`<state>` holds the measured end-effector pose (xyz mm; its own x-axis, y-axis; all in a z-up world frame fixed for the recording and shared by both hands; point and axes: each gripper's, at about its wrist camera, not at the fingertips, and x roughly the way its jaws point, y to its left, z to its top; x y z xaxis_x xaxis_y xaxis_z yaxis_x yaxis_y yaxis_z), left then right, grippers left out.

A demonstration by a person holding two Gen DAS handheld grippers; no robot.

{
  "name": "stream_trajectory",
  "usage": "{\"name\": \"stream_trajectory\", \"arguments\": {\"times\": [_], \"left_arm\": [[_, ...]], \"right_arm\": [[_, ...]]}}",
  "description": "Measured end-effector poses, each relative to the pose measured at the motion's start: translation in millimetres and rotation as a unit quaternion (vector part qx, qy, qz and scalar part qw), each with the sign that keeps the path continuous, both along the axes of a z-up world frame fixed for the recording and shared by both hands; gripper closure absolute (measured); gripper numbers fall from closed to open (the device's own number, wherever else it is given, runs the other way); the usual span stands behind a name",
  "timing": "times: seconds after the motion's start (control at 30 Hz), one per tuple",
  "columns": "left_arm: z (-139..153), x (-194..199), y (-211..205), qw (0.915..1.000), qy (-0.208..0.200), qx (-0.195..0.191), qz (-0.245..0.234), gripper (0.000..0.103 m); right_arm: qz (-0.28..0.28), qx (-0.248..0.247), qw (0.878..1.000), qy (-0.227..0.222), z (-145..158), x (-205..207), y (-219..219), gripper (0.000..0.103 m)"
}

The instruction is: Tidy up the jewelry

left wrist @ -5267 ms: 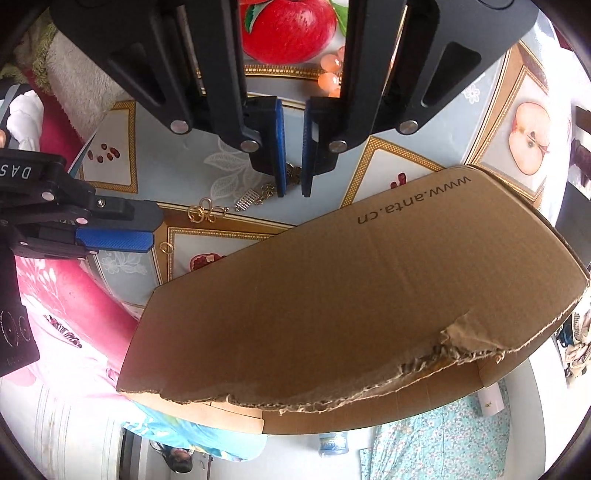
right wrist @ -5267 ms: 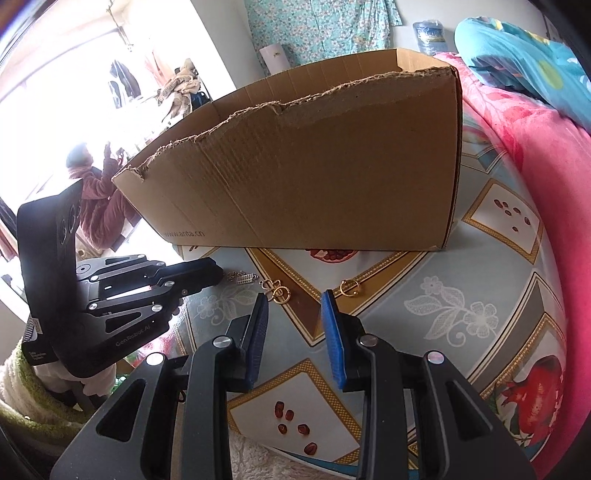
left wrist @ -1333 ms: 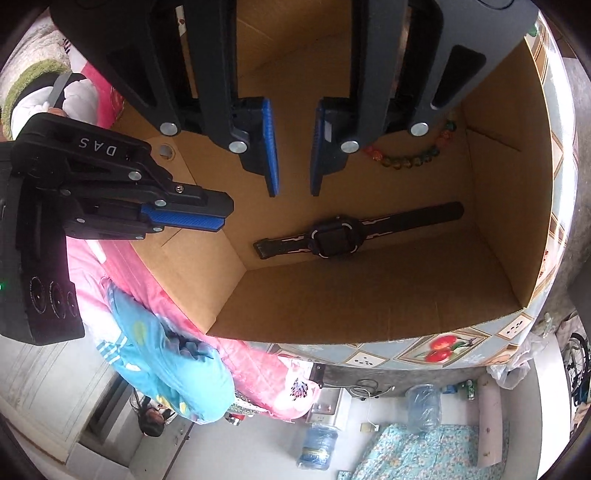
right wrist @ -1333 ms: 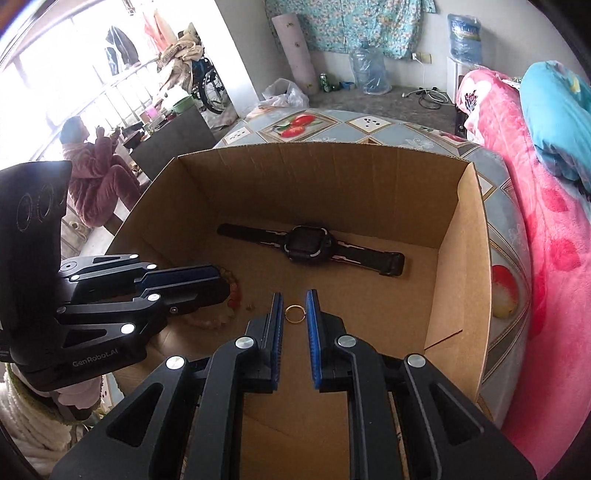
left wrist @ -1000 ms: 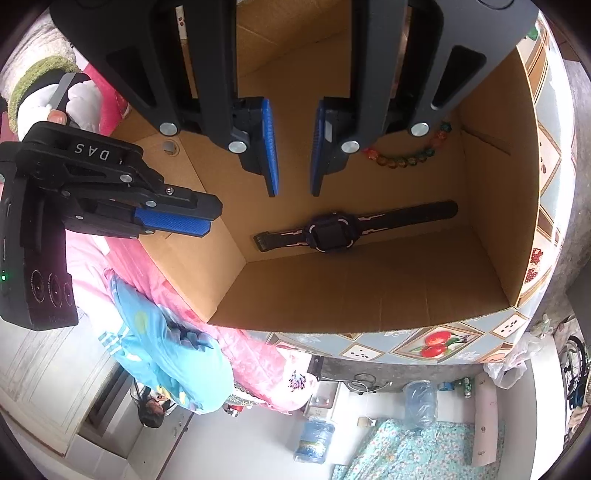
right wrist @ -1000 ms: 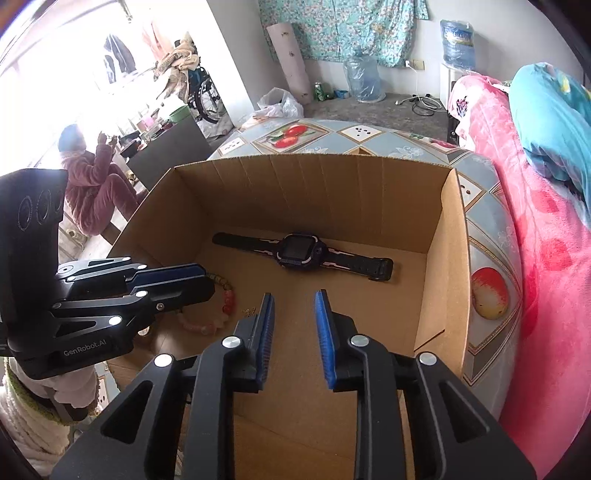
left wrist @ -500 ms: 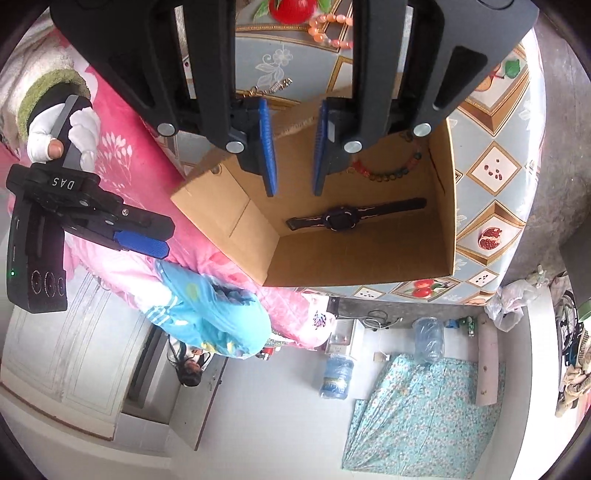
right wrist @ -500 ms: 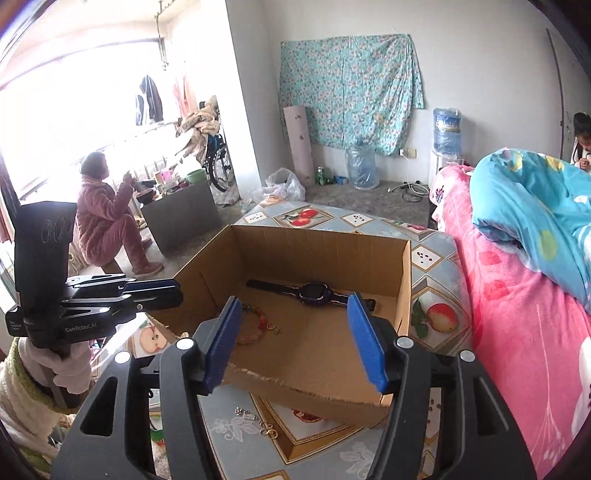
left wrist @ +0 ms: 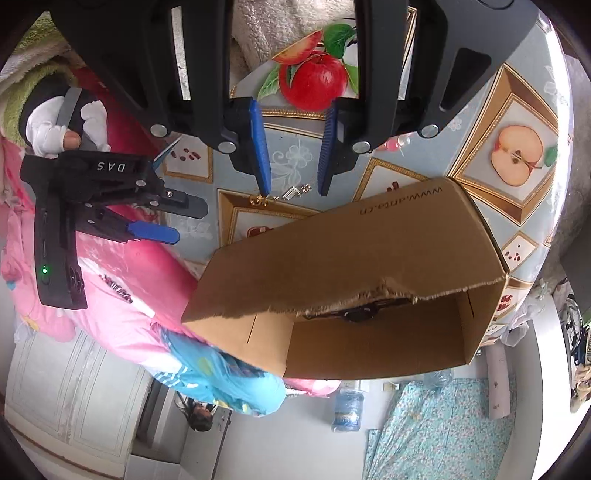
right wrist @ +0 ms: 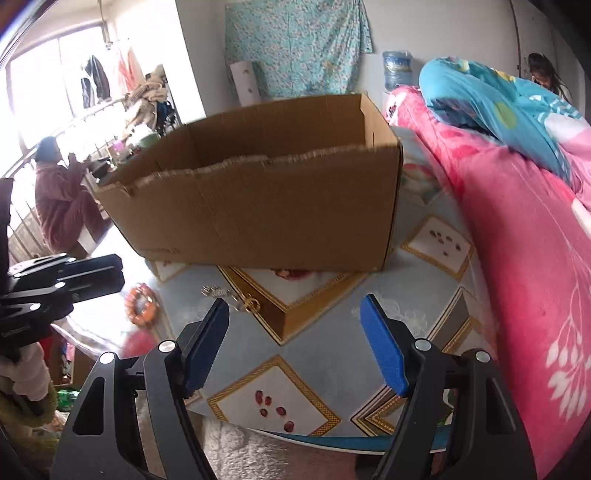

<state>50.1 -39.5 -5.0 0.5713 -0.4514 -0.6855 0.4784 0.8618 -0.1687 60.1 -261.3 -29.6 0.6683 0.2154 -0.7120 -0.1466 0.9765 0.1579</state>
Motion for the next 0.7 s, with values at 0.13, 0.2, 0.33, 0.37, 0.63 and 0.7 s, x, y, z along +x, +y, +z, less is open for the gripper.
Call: {"name": "stream_trajectory", "arguments": {"times": [0.13,0.2,0.33,0.37,0.63,0.7], "left_arm": [[-17.7,8.5,-11.8,0.9994,0.002,0.033,0.005,0.079],[-22.9,13.2,-15.4,0.9991,0.004,0.042,0.005,0.079],[-30.6,21.8,-21.4,0.9983,0.005,0.059,0.005,0.080],[-32.4,23.6,-23.1,0.9981,0.006,0.062,0.004,0.081],[-43.2,35.0,-39.6,0.9958,0.012,0.091,-0.005,0.089],[-45.1,37.7,-43.0,0.9952,0.013,0.097,-0.005,0.090]], "right_arm": [[-0.012,-0.026,1.000,-0.001,-24.8,2.0,13.8,0.031],[-0.007,-0.041,0.999,-0.021,-26.7,-3.0,22.3,0.024],[0.019,-0.061,0.998,-0.029,-28.6,-6.8,37.5,0.008],[0.023,-0.062,0.997,-0.029,-28.7,-6.8,38.6,0.006],[0.025,-0.061,0.997,-0.029,-30.2,-9.4,38.6,0.006],[0.025,-0.061,0.997,-0.032,-30.8,-8.0,37.3,0.006]]}}
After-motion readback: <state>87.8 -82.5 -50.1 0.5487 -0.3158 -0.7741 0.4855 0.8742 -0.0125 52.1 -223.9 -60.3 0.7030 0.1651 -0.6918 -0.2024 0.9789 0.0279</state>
